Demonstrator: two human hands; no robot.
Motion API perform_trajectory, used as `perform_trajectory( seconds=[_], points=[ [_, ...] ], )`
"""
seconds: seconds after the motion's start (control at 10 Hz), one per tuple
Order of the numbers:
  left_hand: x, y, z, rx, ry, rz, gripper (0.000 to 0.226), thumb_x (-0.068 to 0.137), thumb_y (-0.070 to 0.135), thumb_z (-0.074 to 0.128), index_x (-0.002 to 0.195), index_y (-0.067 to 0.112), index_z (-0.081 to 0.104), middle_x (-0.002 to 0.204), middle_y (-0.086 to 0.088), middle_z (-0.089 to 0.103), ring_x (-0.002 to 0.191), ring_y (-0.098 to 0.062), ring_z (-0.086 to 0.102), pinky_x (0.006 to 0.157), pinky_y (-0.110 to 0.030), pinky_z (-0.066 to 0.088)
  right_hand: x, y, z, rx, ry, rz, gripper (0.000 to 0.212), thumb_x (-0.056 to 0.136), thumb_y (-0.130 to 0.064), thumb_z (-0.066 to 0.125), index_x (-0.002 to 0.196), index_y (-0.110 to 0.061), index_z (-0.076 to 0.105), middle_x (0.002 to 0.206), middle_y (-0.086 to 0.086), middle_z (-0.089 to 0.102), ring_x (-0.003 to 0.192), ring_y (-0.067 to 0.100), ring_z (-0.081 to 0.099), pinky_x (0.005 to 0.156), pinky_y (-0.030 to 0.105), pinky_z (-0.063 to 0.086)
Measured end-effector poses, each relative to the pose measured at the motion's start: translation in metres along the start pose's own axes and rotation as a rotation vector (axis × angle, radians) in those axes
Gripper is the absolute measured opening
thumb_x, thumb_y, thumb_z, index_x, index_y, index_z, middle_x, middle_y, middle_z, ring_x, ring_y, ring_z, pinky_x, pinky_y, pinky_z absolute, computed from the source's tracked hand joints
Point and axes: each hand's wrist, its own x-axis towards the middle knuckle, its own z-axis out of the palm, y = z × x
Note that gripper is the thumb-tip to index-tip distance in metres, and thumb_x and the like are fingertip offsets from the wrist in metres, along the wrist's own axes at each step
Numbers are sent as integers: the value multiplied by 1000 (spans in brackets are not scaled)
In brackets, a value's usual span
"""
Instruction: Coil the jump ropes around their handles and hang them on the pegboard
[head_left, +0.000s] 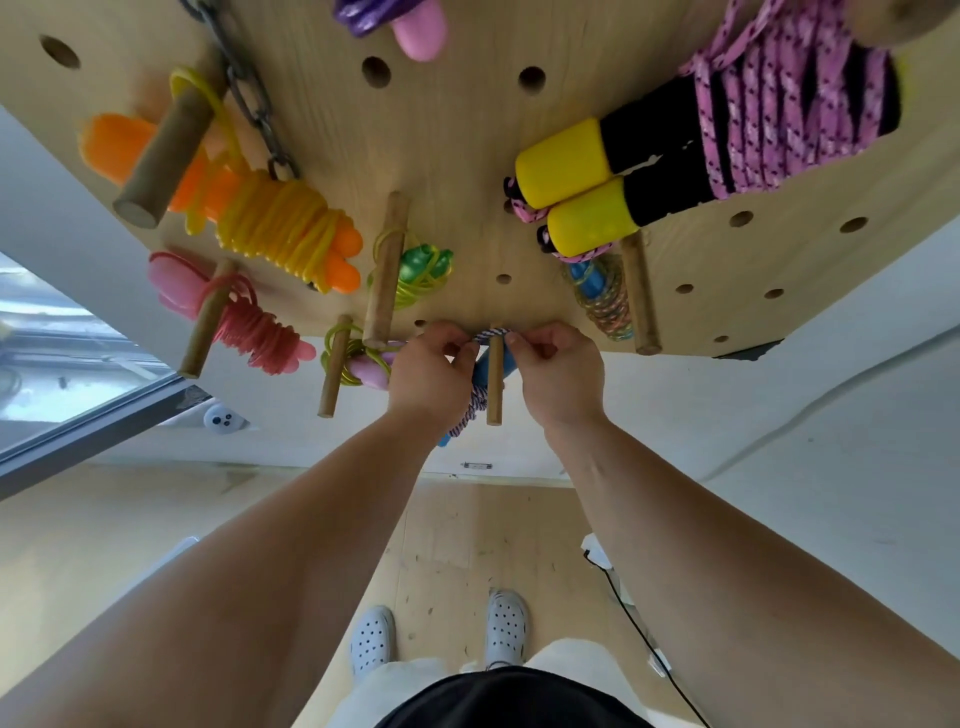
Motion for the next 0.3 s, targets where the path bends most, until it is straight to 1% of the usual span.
perform_trajectory(
  seconds=[0.1, 0.2, 0.3],
  points=[
    [1, -2, 1, -42, 15, -42, 13, 93, 29, 67, 97, 17, 70, 88, 6, 67, 89, -18, 63, 71, -26, 39, 1, -3, -1, -34, -9, 35, 26, 87, -38, 74, 72, -21, 62, 72, -3, 67, 71, 23, 61, 64, 26, 40],
    [-7, -2, 0, -67, 12, -132, 22, 91, 35, 69, 103, 17, 67, 94, 5, 68, 89, -17, 62, 73, -29, 44, -1, -4, -4, 8, -36, 79, 26, 86, -37, 74, 71, -22, 60, 71, -3, 66, 72, 23, 60, 65, 30, 44],
    [-15, -2, -2, -95, -1, -185, 23, 91, 38, 69, 104, 19, 63, 101, 2, 70, 91, -20, 64, 72, -33, 52, -7, -4, -6, 65, -78, 81, 23, 86, -33, 73, 72, -24, 59, 73, -8, 63, 75, 20, 59, 69, 34, 49]
  ],
)
